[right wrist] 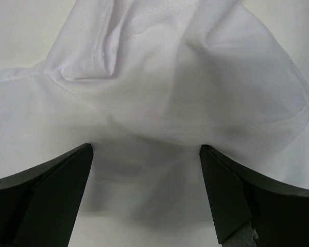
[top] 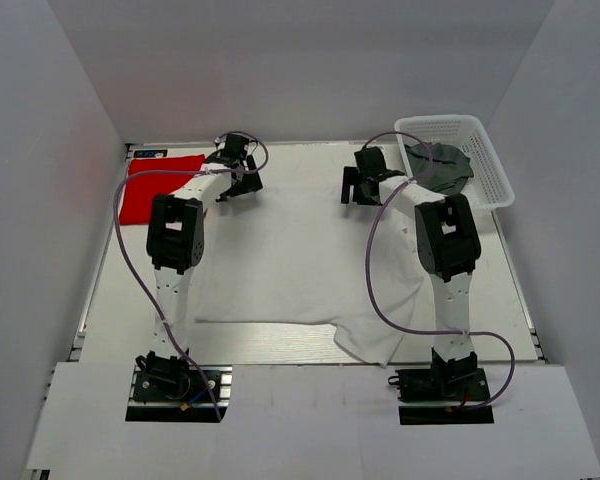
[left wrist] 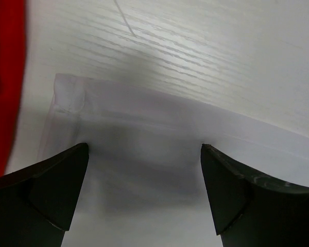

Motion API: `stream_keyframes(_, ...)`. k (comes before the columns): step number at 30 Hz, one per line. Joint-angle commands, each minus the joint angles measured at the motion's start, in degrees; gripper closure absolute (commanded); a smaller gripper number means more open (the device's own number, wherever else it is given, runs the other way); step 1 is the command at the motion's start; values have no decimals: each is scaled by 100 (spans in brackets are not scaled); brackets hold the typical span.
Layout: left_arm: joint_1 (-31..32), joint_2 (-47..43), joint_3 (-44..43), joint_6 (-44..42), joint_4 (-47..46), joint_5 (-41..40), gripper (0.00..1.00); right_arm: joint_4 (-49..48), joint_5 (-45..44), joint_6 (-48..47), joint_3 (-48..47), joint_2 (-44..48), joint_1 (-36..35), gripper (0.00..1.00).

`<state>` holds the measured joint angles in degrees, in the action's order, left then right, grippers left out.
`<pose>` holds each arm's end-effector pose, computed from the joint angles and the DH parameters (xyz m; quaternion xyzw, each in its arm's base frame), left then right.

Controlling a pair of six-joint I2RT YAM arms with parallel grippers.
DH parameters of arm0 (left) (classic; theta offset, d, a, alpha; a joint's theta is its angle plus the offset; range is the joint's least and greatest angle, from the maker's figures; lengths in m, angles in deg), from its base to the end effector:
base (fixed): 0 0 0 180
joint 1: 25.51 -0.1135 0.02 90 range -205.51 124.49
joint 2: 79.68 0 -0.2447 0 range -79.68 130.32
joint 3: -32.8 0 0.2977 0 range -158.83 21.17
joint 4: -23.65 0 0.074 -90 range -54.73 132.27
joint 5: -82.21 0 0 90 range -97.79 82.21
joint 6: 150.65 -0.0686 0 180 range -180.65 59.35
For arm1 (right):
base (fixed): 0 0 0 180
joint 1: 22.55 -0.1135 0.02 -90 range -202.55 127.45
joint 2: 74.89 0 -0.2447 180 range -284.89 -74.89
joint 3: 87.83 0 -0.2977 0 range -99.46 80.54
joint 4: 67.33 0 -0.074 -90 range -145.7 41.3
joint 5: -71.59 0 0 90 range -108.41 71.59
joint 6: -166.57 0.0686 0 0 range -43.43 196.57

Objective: Fold and stack the t-shirts
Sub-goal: Flatten out the tshirt

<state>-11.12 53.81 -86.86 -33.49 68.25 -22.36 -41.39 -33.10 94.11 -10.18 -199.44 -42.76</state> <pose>0.5380 -0.1202 0.1002 -0.1404 0.9448 0.0184 0.2956 0.5016 0.1661 0.0980 0.0241 0.9272 0.0016 0.3739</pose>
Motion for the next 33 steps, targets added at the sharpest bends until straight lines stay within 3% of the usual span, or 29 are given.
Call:
stream_keyframes(1,-217,116,-314,114,439,33,0,90,257,-286,-673,-472,52,10)
stream_keyframes(9,-279,-94,-992,-377,404,349,0,64,415,-857,-1563,-430,35,10)
stream_keyframes(11,-279,-357,-878,-430,403,411,0,-15,651,-866,-1423,-10,34,10)
stream_keyframes(14,-226,-1165,-274,-431,271,525,0,-243,854,-700,-468,754,17,10)
stream_keyframes(19,-174,-2913,2115,112,-272,577,0,-666,653,37,1481,2153,52,10)
stream_keyframes(23,-174,-4425,4336,781,-520,631,0,-429,91,328,2242,2777,52,10)
stream_keyframes(29,-174,-6333,6282,1659,-336,430,0,-953,-261,550,3348,3358,104,10)
stream_keyframes(33,-174,-6959,7093,1819,-1098,533,0,-1176,-384,347,3043,2999,114,10)
